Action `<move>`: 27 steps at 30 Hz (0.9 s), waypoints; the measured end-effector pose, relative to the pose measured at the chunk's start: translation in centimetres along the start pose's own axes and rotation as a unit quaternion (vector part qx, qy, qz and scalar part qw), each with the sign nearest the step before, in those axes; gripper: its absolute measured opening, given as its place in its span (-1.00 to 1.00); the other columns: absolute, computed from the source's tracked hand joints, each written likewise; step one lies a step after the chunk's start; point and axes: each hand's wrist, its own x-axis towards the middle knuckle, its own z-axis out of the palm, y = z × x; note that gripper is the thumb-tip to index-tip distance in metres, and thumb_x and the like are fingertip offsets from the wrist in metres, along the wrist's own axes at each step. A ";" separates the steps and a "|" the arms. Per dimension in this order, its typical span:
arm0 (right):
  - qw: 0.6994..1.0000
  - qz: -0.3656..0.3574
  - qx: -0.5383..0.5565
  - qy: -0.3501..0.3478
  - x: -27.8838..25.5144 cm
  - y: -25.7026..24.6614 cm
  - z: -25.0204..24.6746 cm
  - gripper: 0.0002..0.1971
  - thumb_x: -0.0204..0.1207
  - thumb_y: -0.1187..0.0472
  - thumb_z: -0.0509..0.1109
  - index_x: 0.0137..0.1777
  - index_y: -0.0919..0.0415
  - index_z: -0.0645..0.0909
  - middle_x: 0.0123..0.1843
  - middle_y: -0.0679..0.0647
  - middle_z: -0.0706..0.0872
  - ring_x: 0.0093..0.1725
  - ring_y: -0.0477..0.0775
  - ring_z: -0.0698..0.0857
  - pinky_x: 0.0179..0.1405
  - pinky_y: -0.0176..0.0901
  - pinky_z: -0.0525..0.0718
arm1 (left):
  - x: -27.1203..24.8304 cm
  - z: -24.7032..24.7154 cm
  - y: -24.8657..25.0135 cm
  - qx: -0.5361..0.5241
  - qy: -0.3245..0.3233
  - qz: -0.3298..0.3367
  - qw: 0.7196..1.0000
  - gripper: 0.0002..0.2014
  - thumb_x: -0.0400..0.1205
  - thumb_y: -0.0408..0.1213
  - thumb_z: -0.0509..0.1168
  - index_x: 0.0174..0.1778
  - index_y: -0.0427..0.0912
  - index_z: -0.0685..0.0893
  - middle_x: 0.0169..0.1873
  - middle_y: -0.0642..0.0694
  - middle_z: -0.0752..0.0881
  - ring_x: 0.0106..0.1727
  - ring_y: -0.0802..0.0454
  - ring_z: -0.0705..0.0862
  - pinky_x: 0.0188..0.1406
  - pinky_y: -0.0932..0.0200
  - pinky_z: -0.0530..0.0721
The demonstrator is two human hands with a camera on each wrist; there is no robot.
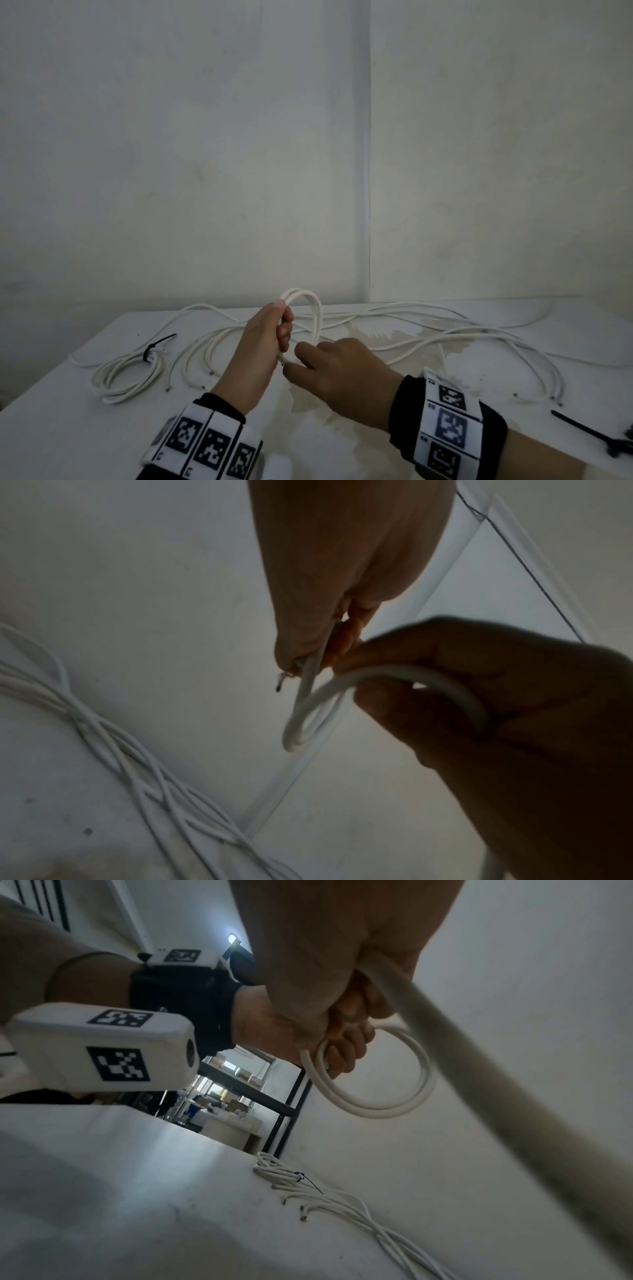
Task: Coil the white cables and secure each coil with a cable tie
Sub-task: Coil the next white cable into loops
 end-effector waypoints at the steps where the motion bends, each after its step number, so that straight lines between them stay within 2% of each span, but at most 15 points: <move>1: 1.000 0.005 0.010 0.003 0.2 -0.2 0.1 -0.80 0.34 0.29 0.33 -0.03 0.12 0.51 -0.35 -0.04 0.59 -0.66 -0.08 0.45 -0.70 -0.36 0.19 | -0.3 0.2 0.0 0.000 -0.007 -0.008 1.000 -0.70 0.68 -0.28 0.02 -0.36 -0.20 0.46 -0.70 0.09 0.34 -0.55 0.12 0.28 -0.48 0.21 0.26; 3: 0.999 0.011 0.040 0.009 0.4 -0.4 0.4 -0.79 0.34 0.27 0.45 -0.07 0.13 0.51 -0.34 -0.04 0.63 -0.67 -0.08 0.49 -0.74 -0.38 0.28 | -0.6 0.5 0.0 -0.014 -0.019 -0.019 1.000 -0.72 0.69 -0.25 0.03 -0.34 -0.19 0.46 -0.66 0.07 0.33 -0.57 0.14 0.29 -0.56 0.25 0.27; 5: 0.998 0.022 0.054 0.007 0.5 -0.1 0.4 -0.95 0.44 0.22 0.31 -0.11 0.10 0.55 -0.36 -0.07 0.63 -0.67 -0.07 0.49 -0.75 -0.38 0.27 | -0.7 0.5 0.1 -0.033 -0.023 -0.025 0.999 -0.71 0.69 -0.26 0.03 -0.35 -0.20 0.45 -0.67 0.07 0.32 -0.57 0.13 0.27 -0.56 0.26 0.27; 7: 0.998 0.040 0.056 0.008 0.2 0.3 0.2 -0.85 0.50 0.15 0.18 -0.17 0.07 0.58 -0.43 -0.09 0.58 -0.68 -0.06 0.48 -0.71 -0.38 0.19 | -0.5 0.3 0.2 -0.063 -0.023 -0.032 0.997 -0.69 0.69 -0.28 0.02 -0.37 -0.23 0.45 -0.69 0.06 0.31 -0.59 0.13 0.25 -0.49 0.21 0.24; 9: 0.997 0.056 0.054 -0.001 -0.3 0.6 -0.2 -0.79 0.49 0.12 0.17 -0.24 0.03 0.64 -0.46 -0.10 0.56 -0.68 -0.05 0.46 -0.66 -0.36 0.12 | -0.3 0.0 0.2 -0.086 -0.029 -0.031 0.995 -0.68 0.70 -0.28 0.01 -0.37 -0.25 0.46 -0.70 0.05 0.30 -0.62 0.15 0.25 -0.46 0.20 0.23; 14: 0.994 0.075 0.073 -0.024 -1.7 1.2 -0.9 -0.75 0.49 0.08 0.16 -0.26 -0.01 0.67 -0.44 -0.13 0.61 -0.63 -0.07 0.52 -0.62 -0.37 0.12 | -0.3 -0.8 0.2 -0.117 -0.032 -0.028 0.992 -0.67 0.71 -0.26 0.00 -0.35 -0.24 0.47 -0.69 0.06 0.31 -0.65 0.20 0.27 -0.47 0.23 0.22; 17: 0.996 0.017 0.088 -0.012 -1.6 1.1 -1.1 -0.81 0.49 0.15 0.22 -0.22 0.01 0.67 -0.38 -0.14 0.64 -0.58 -0.06 0.54 -0.61 -0.36 0.16 | -0.8 0.0 0.1 -0.098 -0.043 -0.041 0.993 -0.69 0.69 -0.30 0.01 -0.36 -0.24 0.47 -0.68 0.04 0.32 -0.62 0.16 0.28 -0.44 0.20 0.22; 19: 0.995 -0.007 0.097 0.004 -1.1 0.9 -1.2 -0.91 0.43 0.22 0.36 -0.24 0.02 0.66 -0.35 -0.12 0.66 -0.54 -0.05 0.55 -0.65 -0.37 0.24 | -1.5 1.0 -0.2 -0.042 -0.071 -0.044 0.996 -0.70 0.68 -0.30 0.03 -0.37 -0.22 0.46 -0.62 0.00 0.34 -0.54 0.11 0.29 -0.46 0.18 0.24; 21: 0.992 -0.011 0.121 0.021 -0.6 0.9 -1.3 -0.92 0.35 0.23 0.47 -0.26 0.04 0.62 -0.34 -0.10 0.66 -0.50 -0.05 0.58 -0.66 -0.36 0.28 | -2.0 1.6 -0.7 0.019 -0.107 -0.030 0.994 -0.70 0.69 -0.28 0.02 -0.35 -0.22 0.47 -0.56 -0.03 0.36 -0.52 0.11 0.33 -0.50 0.20 0.30; 23: 0.987 0.021 0.159 0.016 -0.5 1.1 -1.8 -0.94 0.41 0.11 0.35 -0.22 0.02 0.52 -0.37 -0.11 0.66 -0.51 -0.08 0.57 -0.65 -0.37 0.26 | -2.3 1.5 -1.1 0.043 -0.126 -0.026 0.991 -0.68 0.70 -0.27 0.03 -0.35 -0.24 0.51 -0.56 -0.04 0.49 -0.51 0.11 0.46 -0.44 0.21 0.44; 25: 0.976 0.074 0.204 0.000 -0.5 1.5 -2.6 -0.90 0.40 0.02 0.28 -0.18 -0.03 0.41 -0.35 -0.13 0.70 -0.48 -0.13 0.56 -0.62 -0.37 0.27 | -2.4 1.4 -1.5 0.066 -0.138 -0.010 0.988 -0.73 0.63 -0.23 0.18 -0.37 -0.20 0.60 -0.52 0.01 0.65 -0.43 0.16 0.59 -0.30 0.26 0.54; 27: 0.952 0.139 0.270 -0.035 -0.3 1.9 -3.3 -0.87 0.39 0.00 0.35 -0.18 -0.04 0.45 -0.35 -0.11 0.70 -0.39 -0.07 0.55 -0.51 -0.38 0.30 | -2.7 1.5 -1.4 0.090 -0.152 -0.022 0.984 -0.73 0.61 -0.38 0.17 -0.42 -0.17 0.58 -0.62 -0.01 0.56 -0.57 0.17 0.46 -0.46 0.31 0.41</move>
